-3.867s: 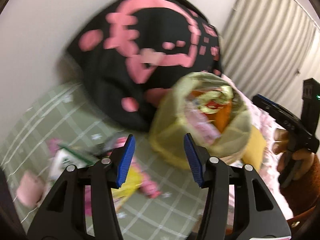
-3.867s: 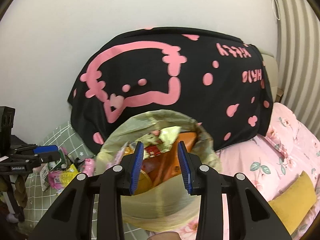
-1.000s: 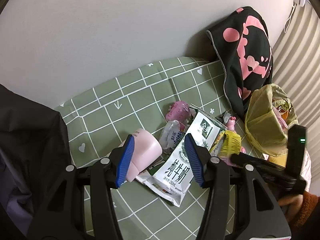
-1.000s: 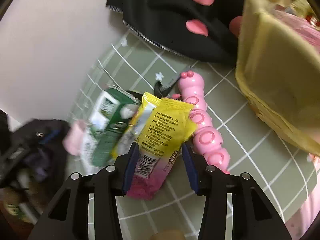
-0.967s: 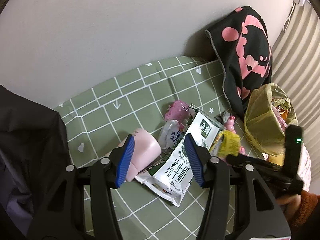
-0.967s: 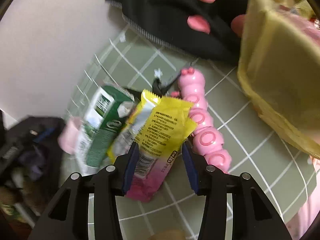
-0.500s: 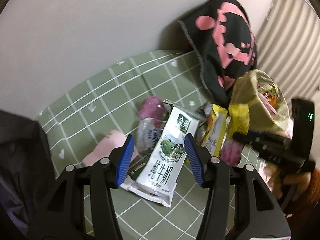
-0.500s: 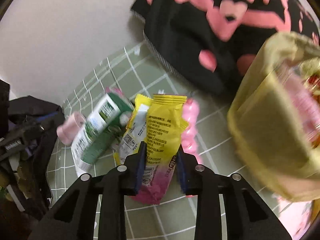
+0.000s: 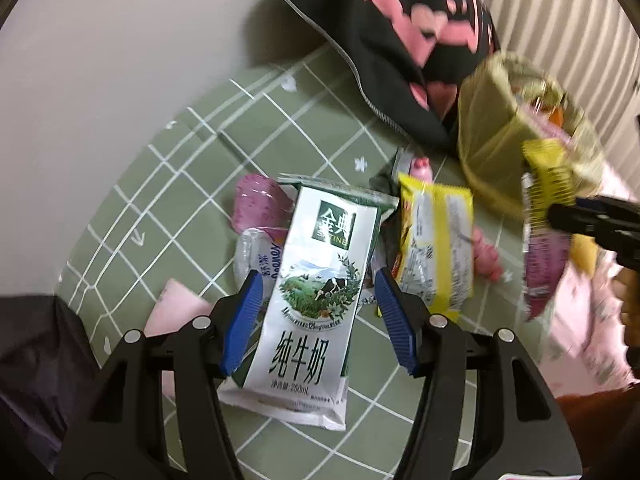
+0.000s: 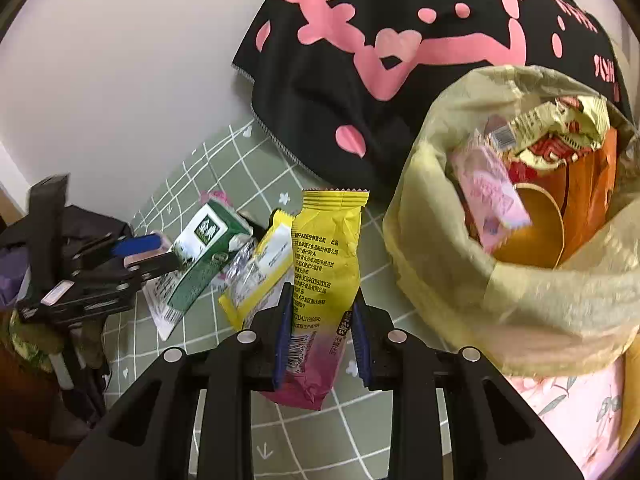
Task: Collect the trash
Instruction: 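Grasp and lift the yellow snack bag with the right tool while the left approaches the milk carton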
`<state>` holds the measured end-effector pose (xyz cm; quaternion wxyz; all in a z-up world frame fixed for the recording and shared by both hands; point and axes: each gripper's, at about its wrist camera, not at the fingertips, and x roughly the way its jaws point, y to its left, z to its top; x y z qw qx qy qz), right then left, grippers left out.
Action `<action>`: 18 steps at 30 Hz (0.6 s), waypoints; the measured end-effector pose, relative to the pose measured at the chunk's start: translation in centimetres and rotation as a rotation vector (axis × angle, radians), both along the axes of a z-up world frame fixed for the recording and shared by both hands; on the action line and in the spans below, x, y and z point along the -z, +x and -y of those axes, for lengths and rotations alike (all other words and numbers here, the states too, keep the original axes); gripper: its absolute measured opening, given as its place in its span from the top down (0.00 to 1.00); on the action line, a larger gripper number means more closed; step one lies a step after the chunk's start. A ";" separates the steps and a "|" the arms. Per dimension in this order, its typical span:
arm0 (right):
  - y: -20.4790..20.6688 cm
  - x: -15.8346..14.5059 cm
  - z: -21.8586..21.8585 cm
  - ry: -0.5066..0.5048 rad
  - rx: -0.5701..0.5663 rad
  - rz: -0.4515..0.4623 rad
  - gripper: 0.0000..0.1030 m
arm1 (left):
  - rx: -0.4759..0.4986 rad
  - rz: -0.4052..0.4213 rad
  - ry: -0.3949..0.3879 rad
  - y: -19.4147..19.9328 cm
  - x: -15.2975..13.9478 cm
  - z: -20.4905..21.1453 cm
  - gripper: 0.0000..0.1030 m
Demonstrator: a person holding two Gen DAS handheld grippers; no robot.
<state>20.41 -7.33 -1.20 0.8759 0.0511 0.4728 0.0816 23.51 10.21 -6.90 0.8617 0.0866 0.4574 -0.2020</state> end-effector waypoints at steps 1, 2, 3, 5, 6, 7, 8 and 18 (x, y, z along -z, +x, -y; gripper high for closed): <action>-0.3 0.0 -0.1 -0.004 -0.003 0.002 0.75 | 0.008 -0.007 0.017 0.2 0.3 0.4 0.46; -0.6 -0.2 -0.2 -0.011 -0.008 0.006 0.75 | 0.013 -0.010 0.038 0.4 0.5 0.8 0.46; -0.8 -0.4 -0.3 -0.019 -0.013 0.011 0.75 | 0.011 -0.013 0.051 0.6 0.7 1.1 0.46; -1.1 -0.6 -0.5 -0.025 -0.019 0.017 0.75 | -0.007 -0.026 0.048 1.0 1.0 1.3 0.46; -1.3 -0.7 -0.5 -0.026 -0.020 0.018 0.75 | -0.020 -0.036 0.035 1.2 1.1 1.2 0.46; -1.5 -0.7 -0.5 -0.027 -0.020 0.019 0.75 | -0.030 -0.044 0.025 1.4 1.2 1.1 0.46; -1.6 -0.8 -0.5 -0.025 -0.020 0.018 0.75 | -0.044 -0.060 0.005 1.6 1.3 1.0 0.46; -2.5 -0.5 -0.7 -0.010 -0.018 0.003 0.75 | -0.128 -0.122 -0.064 1.1 0.7 -0.5 0.80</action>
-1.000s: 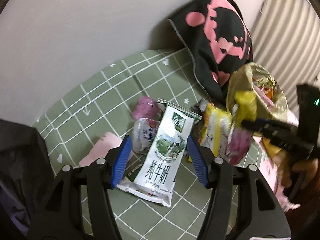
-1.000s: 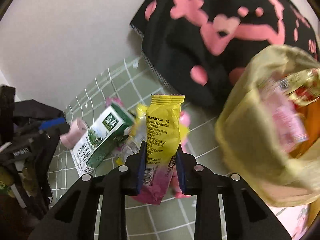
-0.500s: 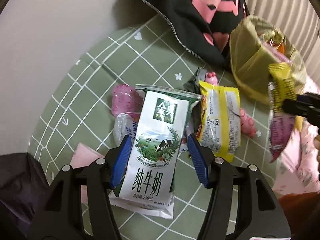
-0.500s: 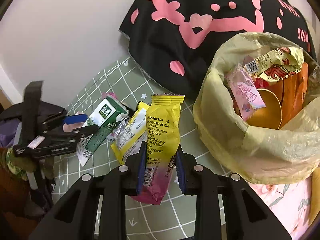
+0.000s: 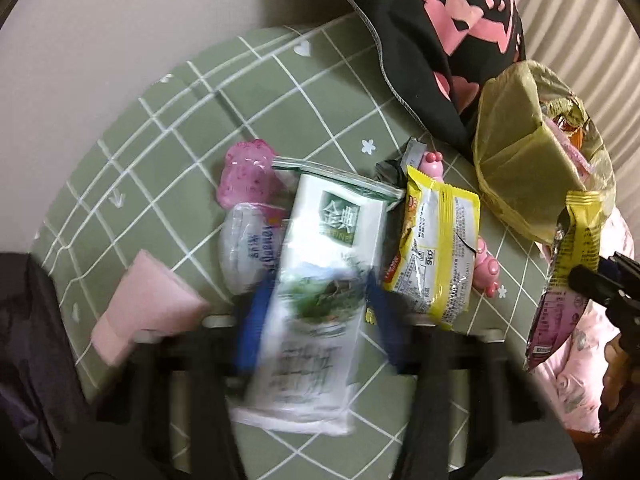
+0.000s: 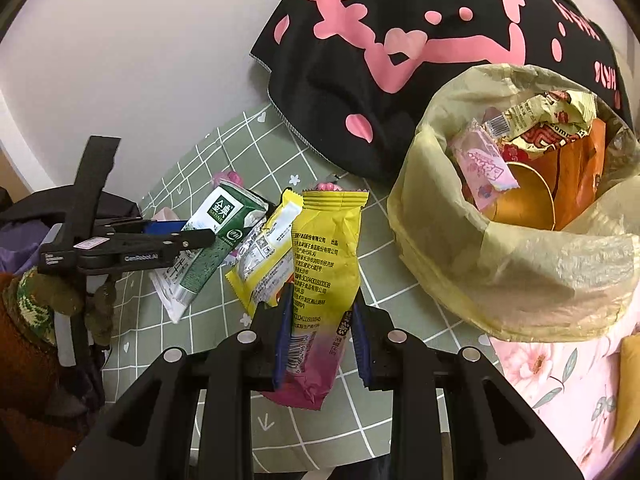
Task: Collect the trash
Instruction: 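Grasp and lift the yellow snack bag with the right tool while the left approaches the milk carton, then grasp and lift the white milk carton with the left tool while the right holds the yellow bag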
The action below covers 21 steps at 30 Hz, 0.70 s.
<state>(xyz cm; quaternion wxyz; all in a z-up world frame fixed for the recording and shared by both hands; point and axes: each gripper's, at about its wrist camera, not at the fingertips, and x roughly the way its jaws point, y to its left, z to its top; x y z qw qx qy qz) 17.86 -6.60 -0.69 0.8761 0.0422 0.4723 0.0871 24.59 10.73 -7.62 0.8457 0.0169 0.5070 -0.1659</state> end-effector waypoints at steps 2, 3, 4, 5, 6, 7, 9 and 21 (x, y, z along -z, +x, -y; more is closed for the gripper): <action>-0.1 0.1 -0.2 0.004 -0.003 -0.002 0.75 | -0.037 0.009 -0.038 -0.6 -0.6 -0.6 0.80; -0.1 0.2 -0.3 0.006 -0.007 -0.004 0.75 | -0.047 0.012 -0.064 -0.9 -0.9 -1.0 0.82; -0.1 0.2 -0.3 0.007 -0.011 -0.006 0.75 | -0.058 0.016 -0.088 -1.3 -1.3 -1.5 0.83; 0.0 0.4 -0.4 0.008 -0.017 -0.012 0.75 | -0.062 0.019 -0.094 -1.7 -1.6 -1.7 0.83; 0.1 0.6 -0.5 0.009 -0.021 -0.016 0.75 | -0.061 0.024 -0.096 -2.0 -1.8 -1.8 0.83; 0.1 0.7 -0.6 0.010 -0.023 -0.019 0.75 | -0.055 0.031 -0.100 -2.4 -2.0 -1.9 0.83; 0.3 0.8 -0.8 0.013 -0.034 -0.025 0.75 | -0.041 0.044 -0.109 -2.9 -2.2 -2.0 0.65; 0.4 2.9 0.0 -0.042 -0.023 -0.109 0.75 | 0.083 0.054 0.096 -1.3 0.3 3.3 0.44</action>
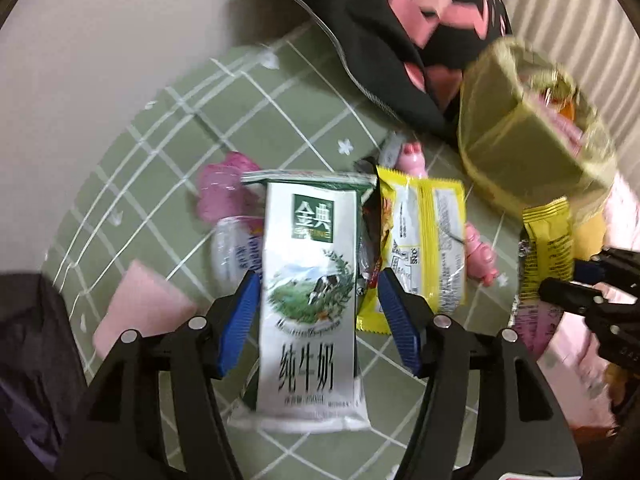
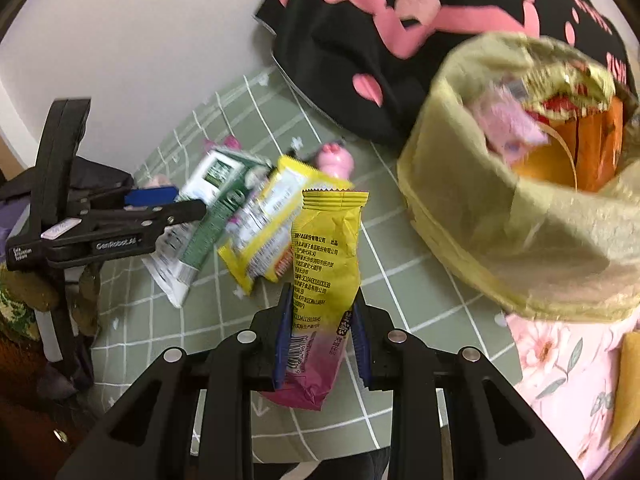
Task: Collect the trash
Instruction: 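Grasp and lift the white milk carton with the left tool while the right holds the yellow bag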
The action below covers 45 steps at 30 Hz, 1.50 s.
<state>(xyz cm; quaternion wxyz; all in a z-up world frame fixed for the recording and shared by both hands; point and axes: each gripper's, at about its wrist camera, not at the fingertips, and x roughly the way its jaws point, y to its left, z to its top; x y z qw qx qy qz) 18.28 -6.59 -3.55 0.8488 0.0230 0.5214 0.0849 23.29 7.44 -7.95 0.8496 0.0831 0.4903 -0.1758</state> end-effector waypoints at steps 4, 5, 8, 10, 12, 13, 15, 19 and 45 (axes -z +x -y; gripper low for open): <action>-0.1 0.6 -0.2 -0.016 0.002 -0.026 0.75 | -0.001 -0.041 0.079 1.2 1.8 0.4 0.51; 0.0 0.7 -0.3 -0.021 0.003 -0.025 0.75 | -0.013 -0.060 0.050 1.4 1.8 0.0 0.50; 0.3 0.8 -0.4 -0.018 0.005 -0.026 0.75 | -0.047 -0.074 -0.016 1.7 1.0 -1.3 0.51; 0.6 0.8 -0.5 -0.016 0.004 -0.028 0.75 | -0.060 -0.067 -0.050 1.7 0.1 -1.9 0.51; 1.0 0.7 -0.8 -0.017 -0.005 -0.025 0.75 | -0.076 -0.046 -0.089 1.5 -1.3 -2.4 0.51; 1.2 0.5 -1.0 -0.020 -0.012 -0.021 0.75 | -0.082 -0.037 -0.105 1.5 -1.9 -2.6 0.51; 1.5 0.2 -1.5 -0.030 -0.026 -0.009 0.75 | -0.092 -0.008 -0.142 1.3 -3.6 -3.0 0.51; 2.0 -0.6 -2.3 -0.044 -0.058 0.020 0.75 | -0.106 0.046 -0.194 1.2 -6.0 -3.6 0.51; 2.9 -17.9 9.0 -0.157 0.071 0.464 0.75 | 0.078 0.397 -0.358 2.7 -20.2 7.1 0.51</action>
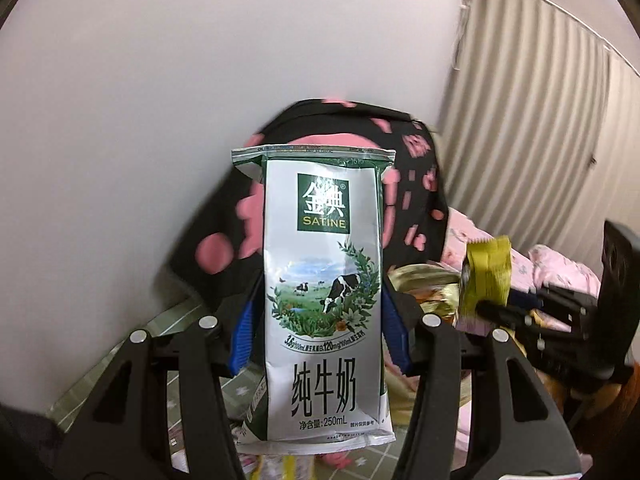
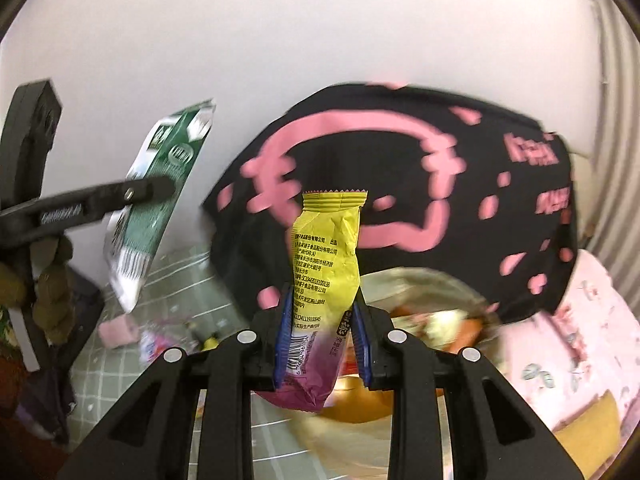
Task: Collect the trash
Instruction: 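Grasp and lift the white milk carton with the left tool while the right holds the yellow bag, then carry the milk carton and yellow bag over the bin and open both tools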
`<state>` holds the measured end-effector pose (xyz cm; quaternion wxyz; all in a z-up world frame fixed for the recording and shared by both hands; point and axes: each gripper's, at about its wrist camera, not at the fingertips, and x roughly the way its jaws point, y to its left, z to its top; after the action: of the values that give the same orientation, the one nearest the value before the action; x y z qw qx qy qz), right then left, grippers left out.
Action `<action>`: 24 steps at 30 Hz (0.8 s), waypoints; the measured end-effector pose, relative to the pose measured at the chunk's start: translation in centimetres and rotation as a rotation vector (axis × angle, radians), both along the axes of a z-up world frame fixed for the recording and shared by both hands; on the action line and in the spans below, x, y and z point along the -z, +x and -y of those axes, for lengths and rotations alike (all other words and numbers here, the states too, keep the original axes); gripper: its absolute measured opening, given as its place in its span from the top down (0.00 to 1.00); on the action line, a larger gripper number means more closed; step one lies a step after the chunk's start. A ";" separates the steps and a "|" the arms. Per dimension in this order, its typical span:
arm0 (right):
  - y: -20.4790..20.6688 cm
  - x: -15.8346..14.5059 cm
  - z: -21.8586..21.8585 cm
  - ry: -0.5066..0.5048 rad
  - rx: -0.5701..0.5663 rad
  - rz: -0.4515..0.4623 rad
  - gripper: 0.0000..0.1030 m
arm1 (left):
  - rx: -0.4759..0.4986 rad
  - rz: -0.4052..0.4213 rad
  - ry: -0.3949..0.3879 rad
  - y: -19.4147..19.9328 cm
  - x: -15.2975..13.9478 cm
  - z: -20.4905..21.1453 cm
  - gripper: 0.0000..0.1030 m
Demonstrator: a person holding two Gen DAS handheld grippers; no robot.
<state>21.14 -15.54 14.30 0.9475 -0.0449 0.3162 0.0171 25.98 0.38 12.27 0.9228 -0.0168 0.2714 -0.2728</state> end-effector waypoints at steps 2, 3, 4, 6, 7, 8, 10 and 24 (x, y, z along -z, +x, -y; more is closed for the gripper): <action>-0.2 -0.6 1.5 -0.001 0.028 0.019 0.75 | 0.034 0.007 0.001 -0.1 -0.1 1.4 0.51; -0.4 -0.9 2.3 -0.002 0.039 0.032 0.75 | 0.050 0.009 -0.003 -0.1 0.0 2.1 0.51; -0.5 -1.0 2.7 -0.002 0.046 0.041 0.75 | 0.060 0.010 -0.008 0.0 0.0 2.6 0.51; -0.9 -1.5 4.0 0.002 0.069 0.062 0.75 | 0.085 0.009 -0.026 0.1 0.1 3.5 0.51; -0.8 -1.6 4.3 0.006 0.076 0.065 0.75 | 0.095 0.005 -0.034 0.2 0.1 3.9 0.51; -0.7 -1.5 4.9 0.011 0.082 0.068 0.75 | 0.099 0.001 -0.039 0.3 0.1 4.1 0.51; -0.2 -0.7 6.1 0.019 0.093 0.052 0.75 | 0.102 -0.009 -0.052 0.7 0.1 4.4 0.51; 3.1 8.8 8.5 0.115 0.119 -0.199 0.64 | 0.112 -0.077 -0.102 2.4 1.3 7.0 0.51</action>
<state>24.21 -24.07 5.49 0.9119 0.0304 0.4090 -0.0165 28.34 -6.65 10.93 0.8929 -0.0592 0.2929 -0.3368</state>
